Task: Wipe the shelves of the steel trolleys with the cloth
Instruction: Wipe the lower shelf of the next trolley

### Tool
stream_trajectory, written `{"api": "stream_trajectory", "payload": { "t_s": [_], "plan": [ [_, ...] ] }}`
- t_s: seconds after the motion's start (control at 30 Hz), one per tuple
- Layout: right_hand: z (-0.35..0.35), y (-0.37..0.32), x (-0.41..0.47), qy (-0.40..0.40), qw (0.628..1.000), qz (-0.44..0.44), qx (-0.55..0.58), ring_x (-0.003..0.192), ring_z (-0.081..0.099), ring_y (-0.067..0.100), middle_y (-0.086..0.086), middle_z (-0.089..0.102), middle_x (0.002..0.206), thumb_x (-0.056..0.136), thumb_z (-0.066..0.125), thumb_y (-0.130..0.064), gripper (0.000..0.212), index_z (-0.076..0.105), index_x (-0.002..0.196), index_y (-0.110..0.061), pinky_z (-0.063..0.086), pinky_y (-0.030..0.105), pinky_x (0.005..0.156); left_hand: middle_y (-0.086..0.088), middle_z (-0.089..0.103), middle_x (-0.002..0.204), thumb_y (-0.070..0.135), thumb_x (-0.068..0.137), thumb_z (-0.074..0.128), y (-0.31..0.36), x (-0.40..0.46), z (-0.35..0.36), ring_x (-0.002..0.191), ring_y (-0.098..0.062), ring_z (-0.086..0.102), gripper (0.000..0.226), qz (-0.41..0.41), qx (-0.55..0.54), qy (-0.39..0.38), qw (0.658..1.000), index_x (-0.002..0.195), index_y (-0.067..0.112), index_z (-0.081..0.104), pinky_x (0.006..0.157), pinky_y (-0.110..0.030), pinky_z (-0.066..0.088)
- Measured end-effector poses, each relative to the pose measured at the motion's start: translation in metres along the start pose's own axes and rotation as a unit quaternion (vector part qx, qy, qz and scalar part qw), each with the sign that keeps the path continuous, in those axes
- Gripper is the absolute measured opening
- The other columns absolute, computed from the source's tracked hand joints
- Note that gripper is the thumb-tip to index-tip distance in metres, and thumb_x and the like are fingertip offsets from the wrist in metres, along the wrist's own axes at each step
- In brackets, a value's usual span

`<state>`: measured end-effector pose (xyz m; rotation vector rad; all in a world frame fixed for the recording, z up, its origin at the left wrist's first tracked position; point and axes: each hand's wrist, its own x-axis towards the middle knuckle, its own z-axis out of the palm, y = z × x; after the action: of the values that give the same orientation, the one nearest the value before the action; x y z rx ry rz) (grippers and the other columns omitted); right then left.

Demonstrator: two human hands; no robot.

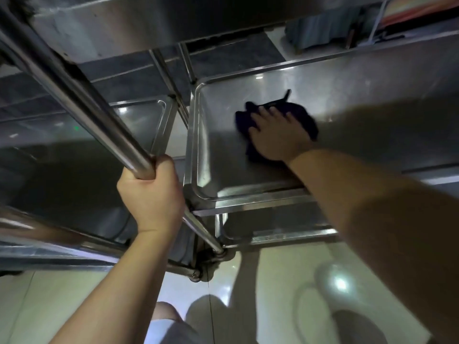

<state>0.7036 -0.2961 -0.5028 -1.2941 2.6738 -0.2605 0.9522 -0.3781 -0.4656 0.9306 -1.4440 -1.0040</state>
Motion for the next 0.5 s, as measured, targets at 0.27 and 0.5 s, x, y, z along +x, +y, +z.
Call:
{"api": "stream_trajectory", "payload": {
  "t_s": [0.27, 0.5],
  "plan": [
    [-0.047, 0.211, -0.049, -0.002, 0.974, 0.225, 0.007, 0.158, 0.011, 0.029, 0.003, 0.012, 0.173, 0.102, 0.015, -0.049, 0.067, 0.022, 0.162, -0.020, 0.013, 0.058, 0.124, -0.004, 0.044, 0.050, 0.028, 0.072, 0.056, 0.011, -0.011, 0.004, 0.043, -0.015, 0.043, 0.028, 0.007, -0.040, 0.002, 0.999, 0.062, 0.003, 0.047, 0.042, -0.021, 0.034],
    [-0.019, 0.090, -0.053, 0.025, 0.993, 0.107, -0.032, 0.151, 0.025, 0.037, 0.009, 0.024, 0.169, 0.100, 0.013, -0.050, 0.068, 0.034, 0.155, -0.017, 0.029, 0.055, 0.118, -0.002, 0.042, 0.049, 0.023, 0.075, 0.057, 0.001, -0.007, 0.003, 0.045, -0.017, 0.041, 0.031, 0.008, -0.041, 0.012, 0.999, 0.066, -0.001, 0.040, 0.045, -0.024, 0.034]
  ]
}}
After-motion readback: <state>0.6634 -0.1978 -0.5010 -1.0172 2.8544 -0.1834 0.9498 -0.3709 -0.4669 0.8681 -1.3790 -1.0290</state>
